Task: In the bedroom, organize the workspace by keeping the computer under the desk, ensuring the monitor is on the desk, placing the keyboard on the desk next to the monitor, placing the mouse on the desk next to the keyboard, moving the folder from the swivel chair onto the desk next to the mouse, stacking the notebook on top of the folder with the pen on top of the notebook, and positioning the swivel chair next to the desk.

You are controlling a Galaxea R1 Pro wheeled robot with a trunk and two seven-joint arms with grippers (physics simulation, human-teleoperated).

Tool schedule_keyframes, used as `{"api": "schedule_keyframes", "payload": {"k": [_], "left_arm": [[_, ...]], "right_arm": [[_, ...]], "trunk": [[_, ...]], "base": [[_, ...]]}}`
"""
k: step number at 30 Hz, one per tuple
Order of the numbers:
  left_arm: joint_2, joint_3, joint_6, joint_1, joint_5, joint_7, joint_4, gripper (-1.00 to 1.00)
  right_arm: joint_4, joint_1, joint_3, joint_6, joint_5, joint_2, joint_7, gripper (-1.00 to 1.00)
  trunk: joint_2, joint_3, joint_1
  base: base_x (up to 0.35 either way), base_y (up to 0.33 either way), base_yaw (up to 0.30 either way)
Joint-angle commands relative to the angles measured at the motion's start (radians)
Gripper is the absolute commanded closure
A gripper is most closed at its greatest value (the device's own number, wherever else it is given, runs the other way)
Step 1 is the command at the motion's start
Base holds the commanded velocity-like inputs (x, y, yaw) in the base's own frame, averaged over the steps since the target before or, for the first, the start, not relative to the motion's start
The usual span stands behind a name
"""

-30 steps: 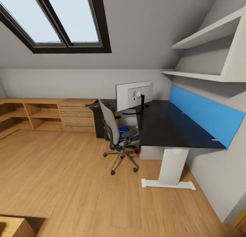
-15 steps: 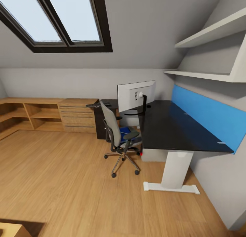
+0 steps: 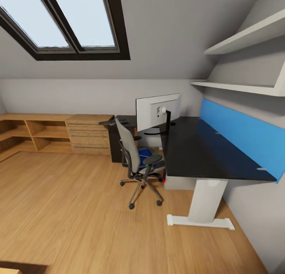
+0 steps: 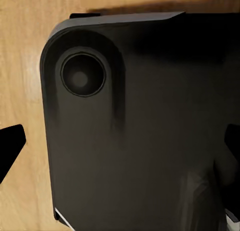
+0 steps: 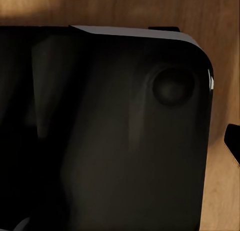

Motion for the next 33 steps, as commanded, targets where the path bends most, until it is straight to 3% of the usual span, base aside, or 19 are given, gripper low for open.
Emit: {"api": "schedule_keyframes", "payload": {"k": [1,8,14,19,23,26,33], "left_arm": [[0.003,0.000,-0.006,0.000,0.001,0.000,-0.004,-1.00],[0.009,0.003,-0.136,0.000,0.000,0.001,-0.009,-1.00],[0.015,0.006,-0.264,0.000,0.013,0.003,-0.009,-1.00],[0.024,0.006,-0.357,0.000,0.088,0.001,-0.009,-1.00],[0.026,0.005,-0.482,0.000,0.144,0.001,-0.010,-1.00],[0.026,0.004,-0.526,0.000,0.153,0.003,-0.010,-1.00],[0.023,0.001,-0.549,0.000,0.159,-0.002,-0.009,-1.00]], "right_arm": [[0.000,0.000,0.000,-0.003,0.000,0.000,0.000,-1.00],[-0.001,0.000,0.000,-0.010,0.001,-0.001,-0.002,-1.00],[-0.002,0.000,0.001,-0.078,0.002,-0.003,-0.002,-1.00],[-0.025,0.000,0.002,-0.180,0.004,-0.004,-0.001,-1.00],[-0.066,0.000,0.008,-0.289,0.006,-0.003,0.001,-1.00],[-0.109,0.000,0.010,-0.321,0.006,-0.003,0.001,-1.00],[-0.221,0.000,0.006,-0.340,0.004,-0.005,-0.005,-1.00]], "trunk": [[0.000,-0.001,0.001],[0.000,-0.001,0.001],[0.000,-0.001,0.001],[0.000,-0.001,0.001],[0.000,-0.001,0.001],[0.000,-0.001,0.001],[0.000,-0.001,0.001]], "base": [[0.313,0.000,0.000],[0.326,0.000,0.000],[0.320,0.000,0.000],[0.271,-0.013,0.000],[0.208,-0.083,0.000],[0.078,-0.036,0.000],[0.020,-0.009,0.000]]}}
